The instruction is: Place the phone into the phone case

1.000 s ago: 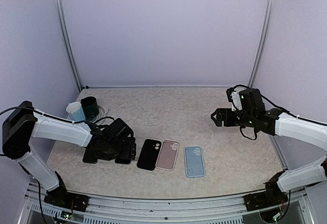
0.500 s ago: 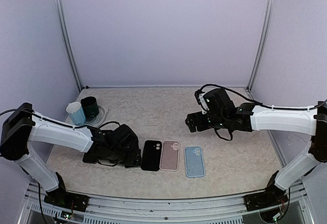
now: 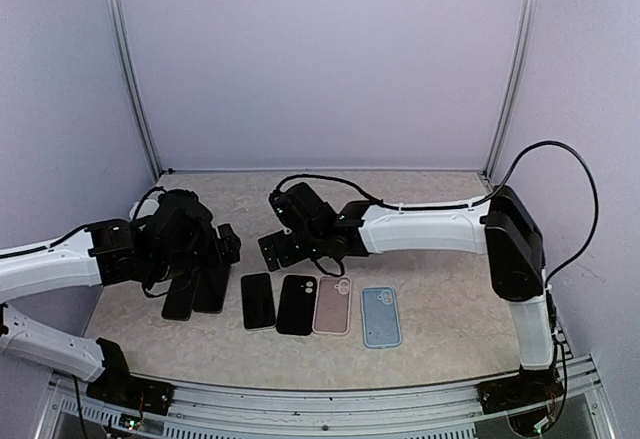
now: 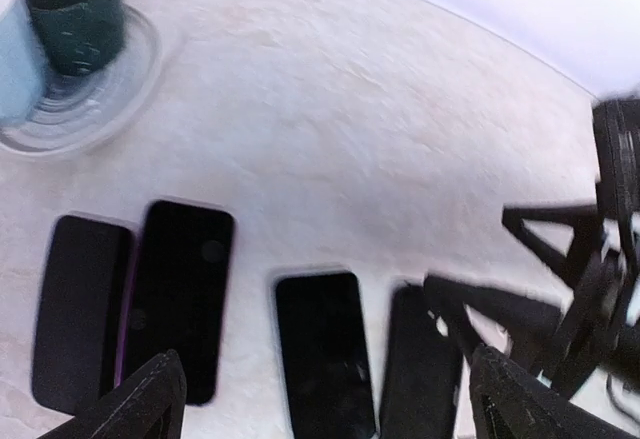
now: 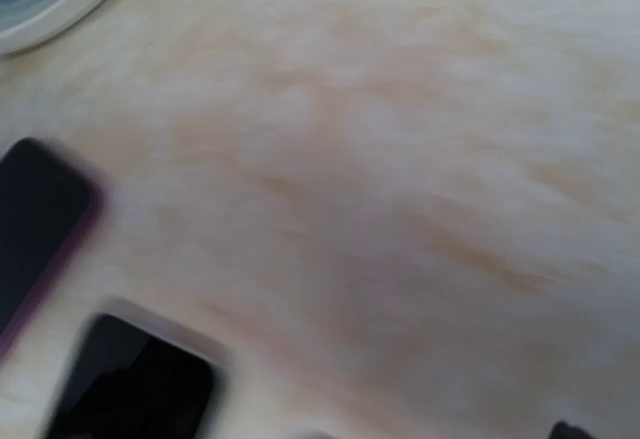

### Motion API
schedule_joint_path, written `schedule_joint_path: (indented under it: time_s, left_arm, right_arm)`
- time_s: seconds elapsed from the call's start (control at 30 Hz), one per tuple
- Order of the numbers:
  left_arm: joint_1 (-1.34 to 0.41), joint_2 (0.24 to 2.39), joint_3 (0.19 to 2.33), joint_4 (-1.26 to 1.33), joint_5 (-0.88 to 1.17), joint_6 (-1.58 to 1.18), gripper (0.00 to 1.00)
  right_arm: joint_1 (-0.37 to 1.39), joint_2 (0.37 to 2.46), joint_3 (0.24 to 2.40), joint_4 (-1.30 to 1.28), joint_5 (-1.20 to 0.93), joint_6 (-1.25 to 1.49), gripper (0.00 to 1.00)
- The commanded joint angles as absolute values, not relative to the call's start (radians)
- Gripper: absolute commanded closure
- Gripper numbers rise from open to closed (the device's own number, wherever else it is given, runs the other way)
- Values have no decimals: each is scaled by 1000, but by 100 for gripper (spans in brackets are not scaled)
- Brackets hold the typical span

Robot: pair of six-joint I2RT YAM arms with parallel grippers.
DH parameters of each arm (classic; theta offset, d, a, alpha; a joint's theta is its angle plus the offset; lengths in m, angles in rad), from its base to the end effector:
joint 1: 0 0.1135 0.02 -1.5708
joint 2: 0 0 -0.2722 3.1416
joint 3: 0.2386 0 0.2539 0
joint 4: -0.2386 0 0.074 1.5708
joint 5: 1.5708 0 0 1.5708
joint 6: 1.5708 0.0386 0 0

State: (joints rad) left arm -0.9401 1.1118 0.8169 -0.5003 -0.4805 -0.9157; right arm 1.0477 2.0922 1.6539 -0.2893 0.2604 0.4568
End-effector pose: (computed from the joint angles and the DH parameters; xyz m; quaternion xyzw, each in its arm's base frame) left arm 0.1493 -0.1742 0.2660 -0.0790 0.9002 -0.1619 0.3965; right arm 0.2522 0.4174 0.2251 -0.2126 0.8810 0.1907 0.3772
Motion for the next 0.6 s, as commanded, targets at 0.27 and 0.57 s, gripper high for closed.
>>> schedule_joint_path:
  time_s: [0.27,0.57]
  left_arm:
    - [-665,1114,822,-569,-603,-809,1]
    - [-650,1131,754,-488,-508,-790,1]
  right_arm:
    - [1213,2517,2203,-627,269,512,1]
    - [1240,2585,2270,-811,329,585,1]
